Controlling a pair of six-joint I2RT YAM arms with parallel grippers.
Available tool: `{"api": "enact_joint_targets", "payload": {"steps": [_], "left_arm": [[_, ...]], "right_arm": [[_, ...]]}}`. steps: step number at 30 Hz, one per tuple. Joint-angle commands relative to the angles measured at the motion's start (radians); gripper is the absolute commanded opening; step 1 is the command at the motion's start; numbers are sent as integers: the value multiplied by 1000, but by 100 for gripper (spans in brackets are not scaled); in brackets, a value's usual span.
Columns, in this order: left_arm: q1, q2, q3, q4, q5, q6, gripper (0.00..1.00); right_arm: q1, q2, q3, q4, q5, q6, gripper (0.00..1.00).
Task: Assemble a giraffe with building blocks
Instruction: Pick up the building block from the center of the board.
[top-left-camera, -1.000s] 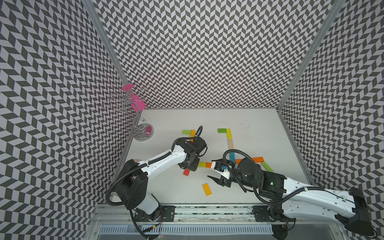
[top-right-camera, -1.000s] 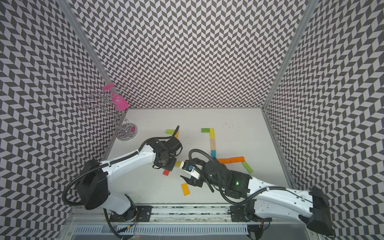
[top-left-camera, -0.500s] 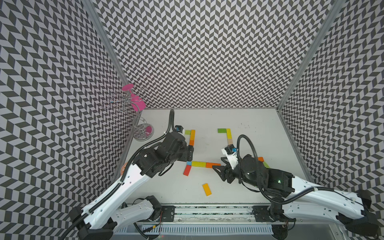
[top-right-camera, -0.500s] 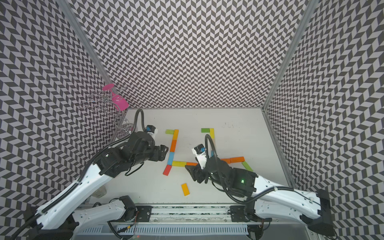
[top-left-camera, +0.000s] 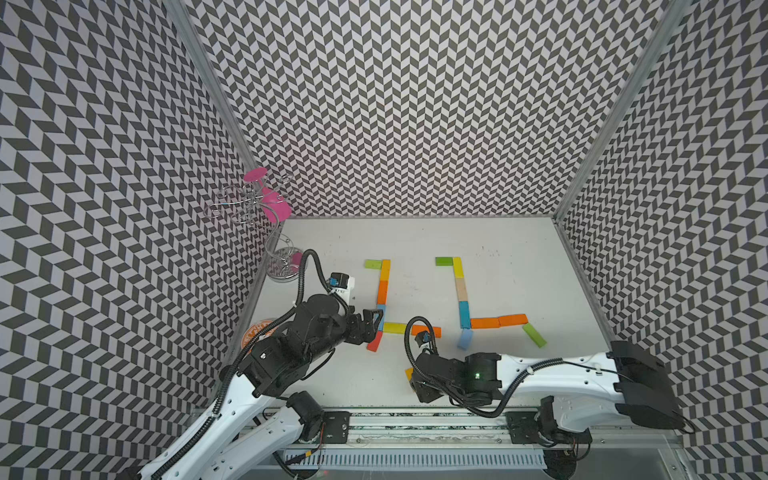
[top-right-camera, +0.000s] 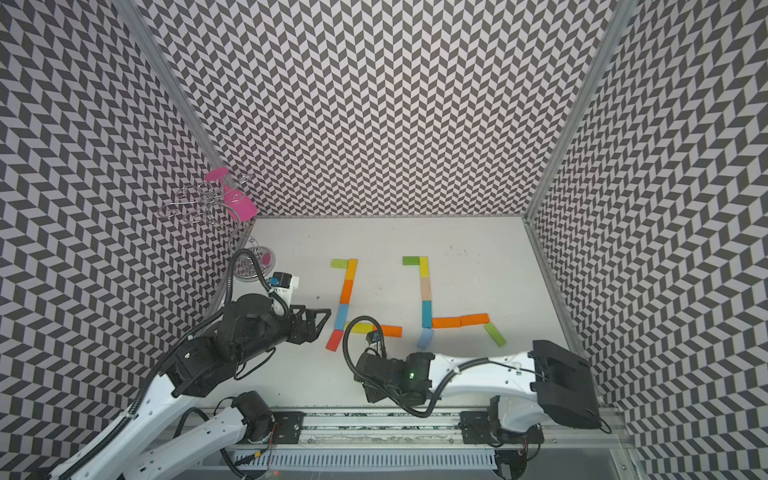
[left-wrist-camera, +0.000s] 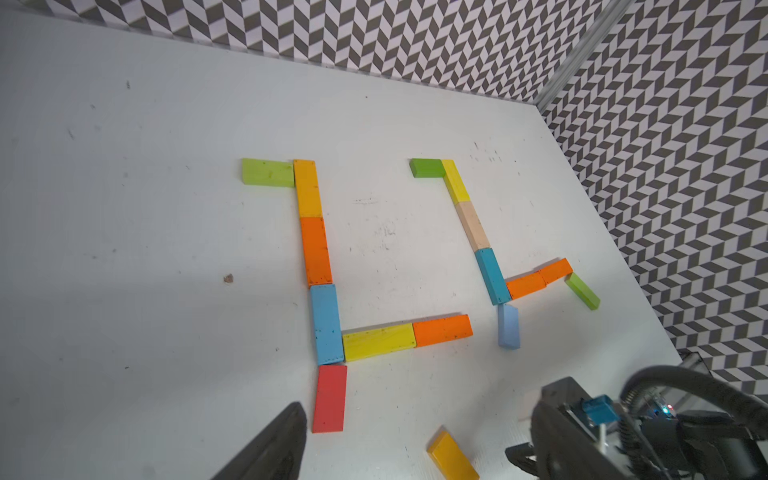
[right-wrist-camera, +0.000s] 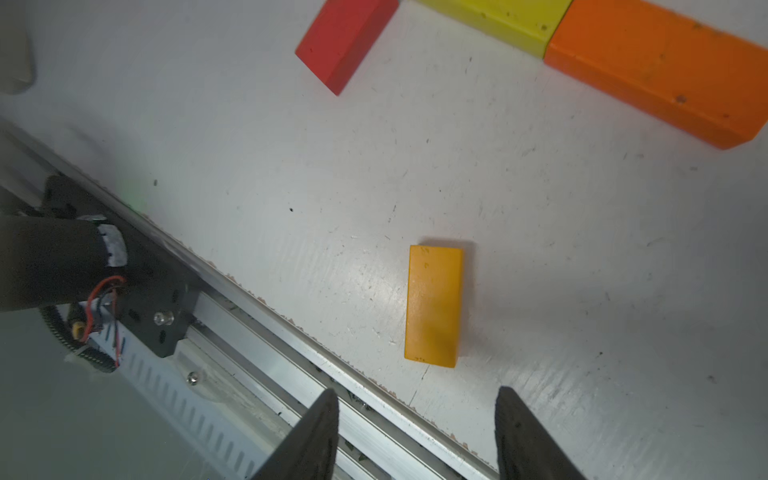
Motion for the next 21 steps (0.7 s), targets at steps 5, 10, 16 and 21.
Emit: {"api": "enact_joint_targets", "payload": {"steps": [5, 10, 16, 21], "left_arm": [[4, -53, -28, 30, 58, -21, 86], [4, -60, -35, 26, 58, -20, 86], [4, -70, -41, 23, 58, -16, 86], [4, -73, -45, 24, 58, -15, 86]], "right_arm": [[9, 100, 71, 33, -30, 72, 62], [5, 183, 151, -51, 12, 83, 67], [-15, 249, 174, -78, 6, 81, 67], [-26, 256, 170, -104, 27, 93, 66]]}}
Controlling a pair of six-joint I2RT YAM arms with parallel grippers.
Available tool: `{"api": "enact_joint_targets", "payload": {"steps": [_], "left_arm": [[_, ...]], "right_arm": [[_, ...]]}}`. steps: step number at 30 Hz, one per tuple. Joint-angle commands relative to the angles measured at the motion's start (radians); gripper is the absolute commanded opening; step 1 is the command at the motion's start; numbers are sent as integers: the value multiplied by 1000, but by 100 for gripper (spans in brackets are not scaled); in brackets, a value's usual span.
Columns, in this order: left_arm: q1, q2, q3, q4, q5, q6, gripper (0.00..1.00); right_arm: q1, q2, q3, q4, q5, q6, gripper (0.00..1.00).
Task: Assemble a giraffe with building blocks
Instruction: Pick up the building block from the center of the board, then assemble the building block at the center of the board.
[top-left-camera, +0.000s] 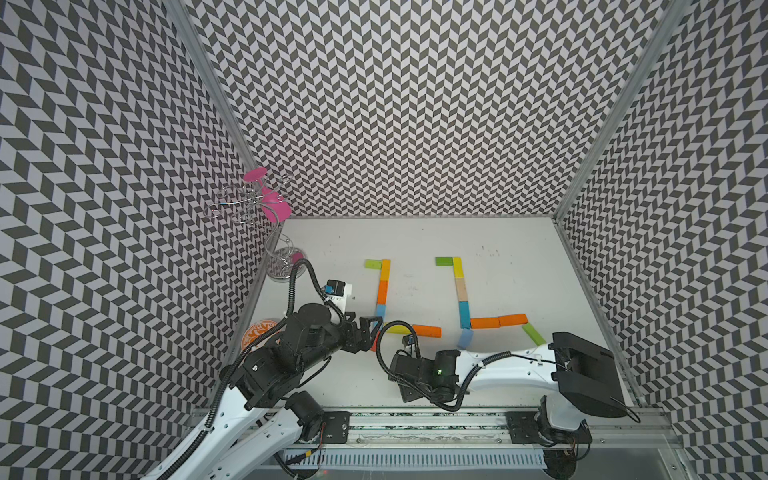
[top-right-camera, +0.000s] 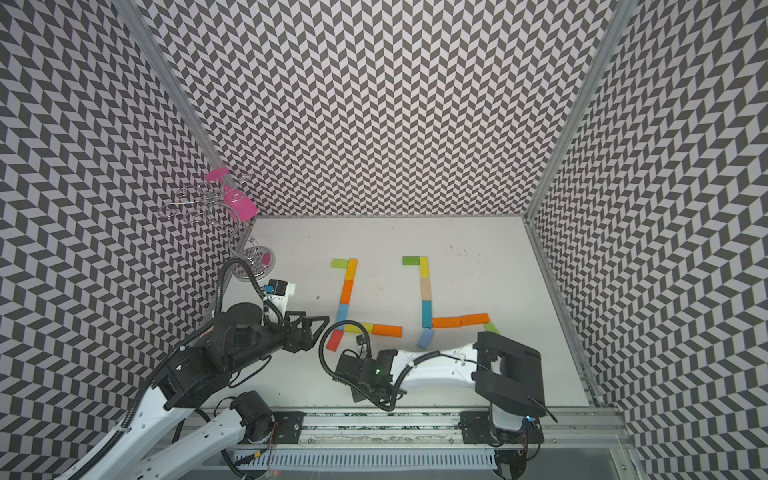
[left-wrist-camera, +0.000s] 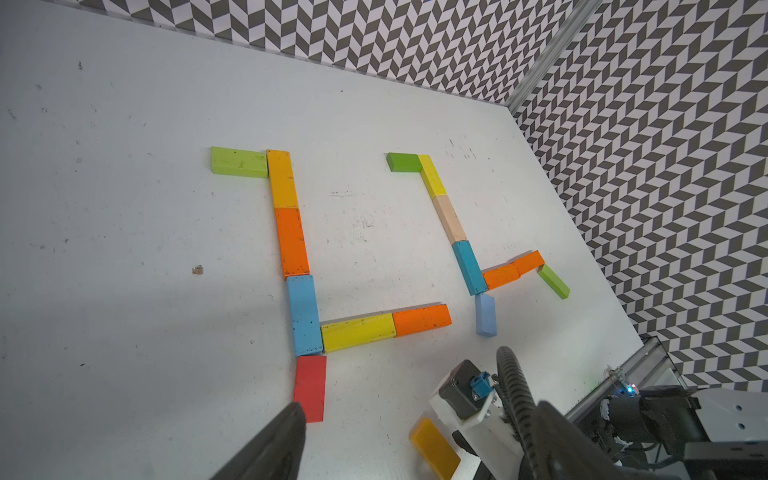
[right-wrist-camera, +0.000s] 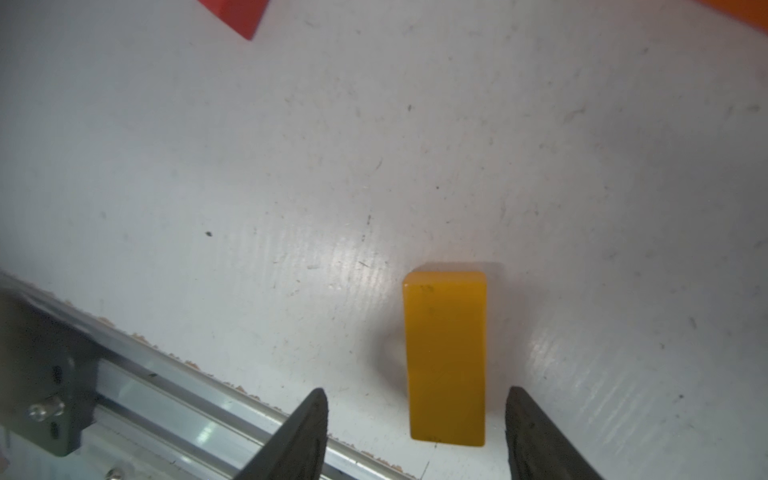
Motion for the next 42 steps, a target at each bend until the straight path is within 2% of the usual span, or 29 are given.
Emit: {"api": "enact_joint_targets", "payload": {"steps": [1, 5, 10, 14, 18, 21, 26, 33, 42], "left_arm": [[4, -9, -13, 17, 8, -4, 86], [4, -6, -19, 25, 12, -2, 86], [5, -2, -21, 30, 12, 2, 86], [4, 3, -19, 33, 14, 4, 86], [5, 10, -16, 37, 21, 6, 86], [5, 19, -16, 45, 30, 6, 86], [5, 32, -21, 64, 38, 4, 86], [5, 43, -17, 65, 37, 9, 86], [5, 54, -13, 65, 40, 6, 86]], "right_arm": [[-11, 9, 9, -19, 29, 23, 66], [-14, 33, 13, -9, 8, 8, 61], [-14, 61, 19, -5, -13, -3, 50], [-34, 41, 13, -35, 2, -10, 35], [-87, -61, -36, -59, 22, -15, 20], [-135, -139, -77, -71, 24, -8, 19], [-202, -188, -93, -74, -4, -12, 19], [-216, -158, -78, -54, -32, -15, 19], [-264, -109, -148, 0, -81, -36, 22]]}}
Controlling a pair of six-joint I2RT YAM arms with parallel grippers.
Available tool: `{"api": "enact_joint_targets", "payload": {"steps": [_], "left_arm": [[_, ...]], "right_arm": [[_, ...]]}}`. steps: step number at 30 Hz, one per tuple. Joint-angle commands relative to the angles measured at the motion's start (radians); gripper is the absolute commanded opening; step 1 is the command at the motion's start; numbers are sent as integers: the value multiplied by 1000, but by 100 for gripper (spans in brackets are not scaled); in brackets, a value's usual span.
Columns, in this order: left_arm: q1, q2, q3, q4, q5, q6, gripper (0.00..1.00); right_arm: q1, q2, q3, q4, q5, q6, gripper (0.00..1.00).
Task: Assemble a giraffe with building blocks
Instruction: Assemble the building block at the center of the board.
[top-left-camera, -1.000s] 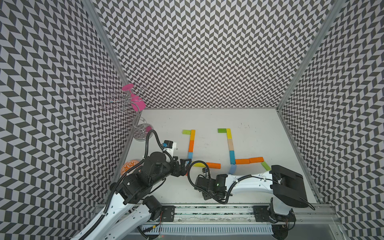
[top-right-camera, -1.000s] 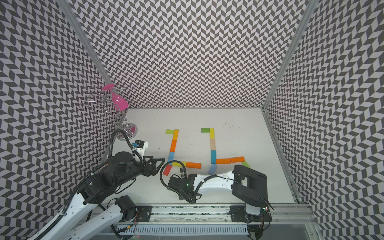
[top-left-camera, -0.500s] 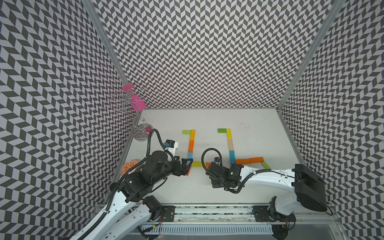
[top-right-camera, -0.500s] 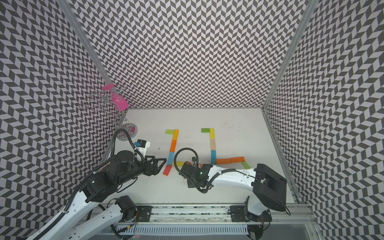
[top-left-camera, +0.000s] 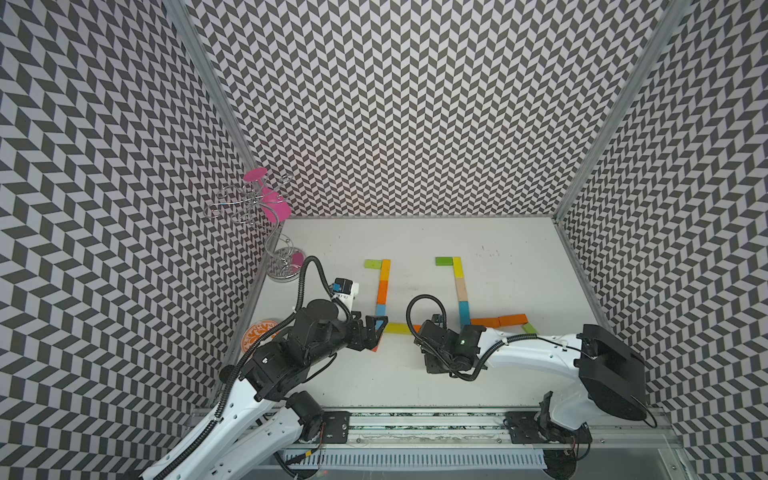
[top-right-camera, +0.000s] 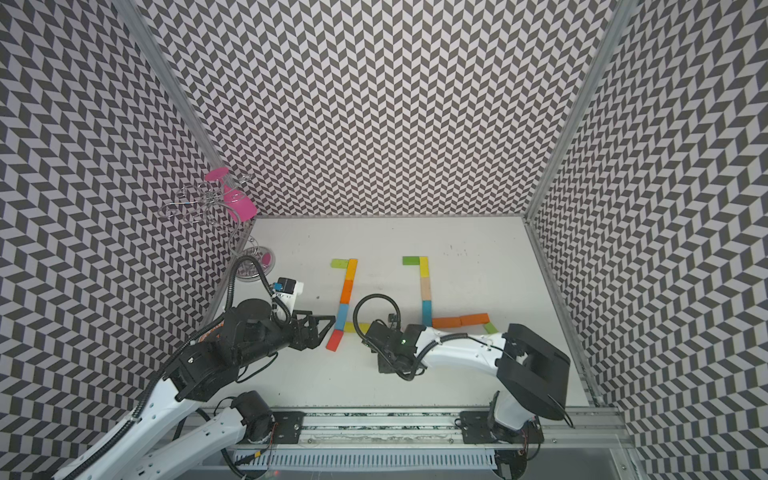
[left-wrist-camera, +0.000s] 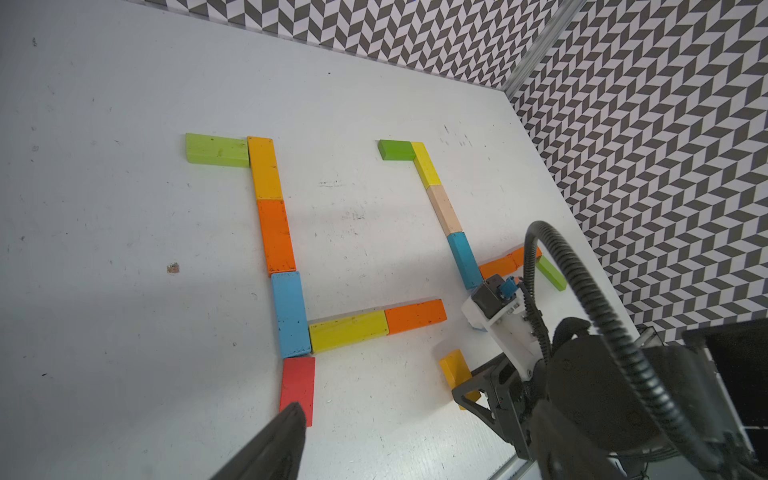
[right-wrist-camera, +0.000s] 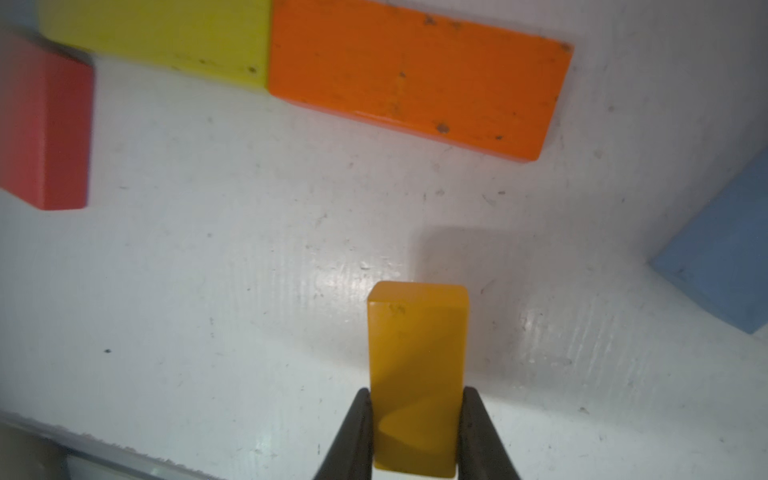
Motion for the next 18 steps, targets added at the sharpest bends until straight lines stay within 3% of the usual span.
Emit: {"api": "enact_joint_targets", "payload": {"steps": [1, 7, 13, 18], "left_arm": [[5, 2, 3, 20, 6, 4, 86], [5, 6, 7, 22, 9, 8, 86], [5, 11, 17, 16, 5, 11, 86], [5, 17, 27, 13, 3, 16, 86]], "right_arm": [[-19, 15, -28, 43, -13, -8, 22], [-55, 39, -32, 51, -5, -31, 26], [-62, 65, 12, 30, 10, -50, 49], [-65, 82, 48, 8, 17, -66, 50]]}}
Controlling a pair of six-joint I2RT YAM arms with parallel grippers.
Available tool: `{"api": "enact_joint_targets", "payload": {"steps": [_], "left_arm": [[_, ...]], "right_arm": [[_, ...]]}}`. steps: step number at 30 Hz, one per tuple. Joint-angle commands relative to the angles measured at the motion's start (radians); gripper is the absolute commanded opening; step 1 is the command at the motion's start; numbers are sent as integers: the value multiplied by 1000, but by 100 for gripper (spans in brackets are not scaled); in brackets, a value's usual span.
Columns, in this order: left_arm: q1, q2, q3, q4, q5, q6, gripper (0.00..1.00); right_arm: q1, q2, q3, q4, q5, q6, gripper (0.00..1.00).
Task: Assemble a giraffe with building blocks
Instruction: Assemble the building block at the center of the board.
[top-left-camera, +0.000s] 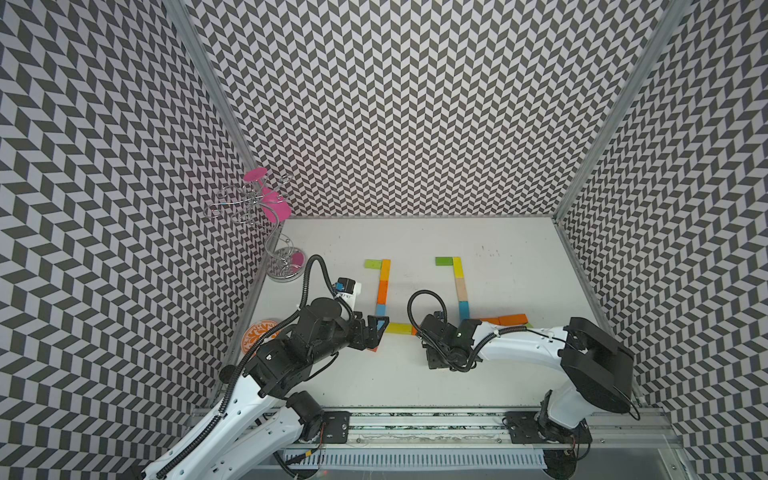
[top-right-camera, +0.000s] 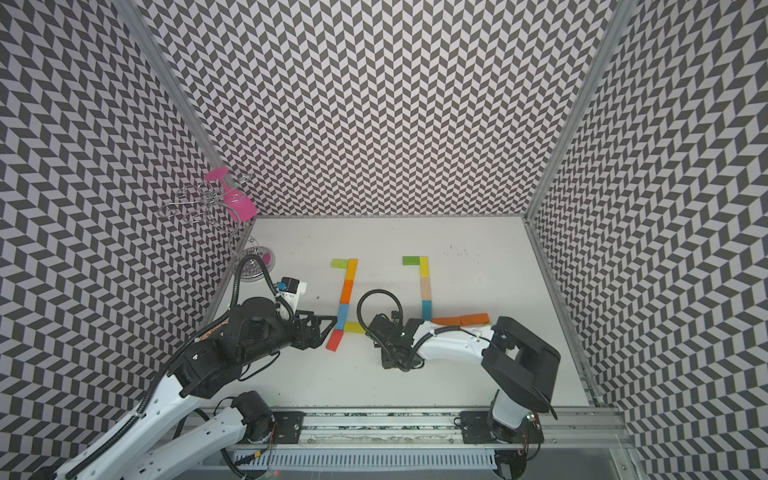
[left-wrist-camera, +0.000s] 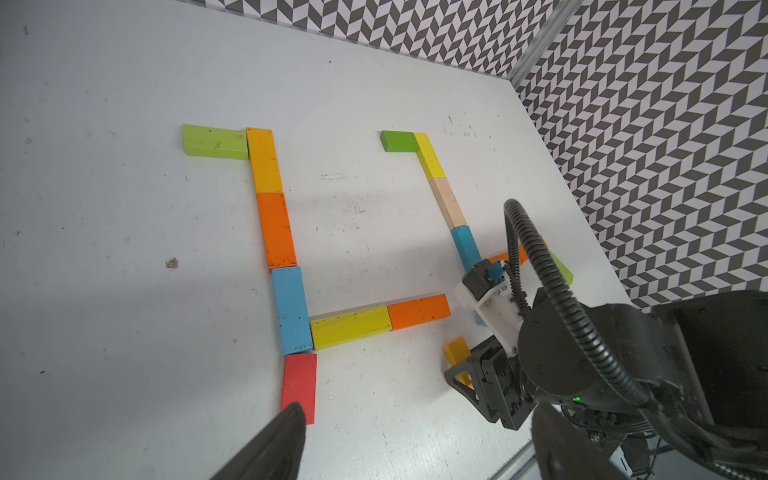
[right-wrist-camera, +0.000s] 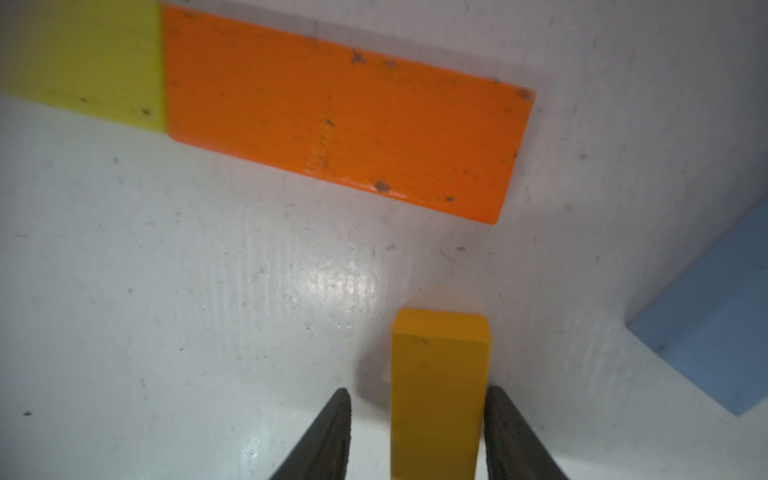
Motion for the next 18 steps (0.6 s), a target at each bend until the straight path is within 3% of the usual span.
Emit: {"api": "enact_joint_targets", "payload": {"steps": [1, 9, 13, 18], "left_arm": [[5, 1, 30, 13, 1, 10, 86], [5, 9, 40, 8, -7, 21, 86], [6, 11, 36, 16, -5, 21, 86], [7, 15, 34, 20, -3, 25, 86]], "right_arm": [[-6, 22, 37, -18, 24, -13, 49], [-14, 47, 80, -69, 52, -24, 36], [-21, 61, 99, -90, 72, -30, 25], [-34, 56, 104, -97, 85, -30, 20]]}}
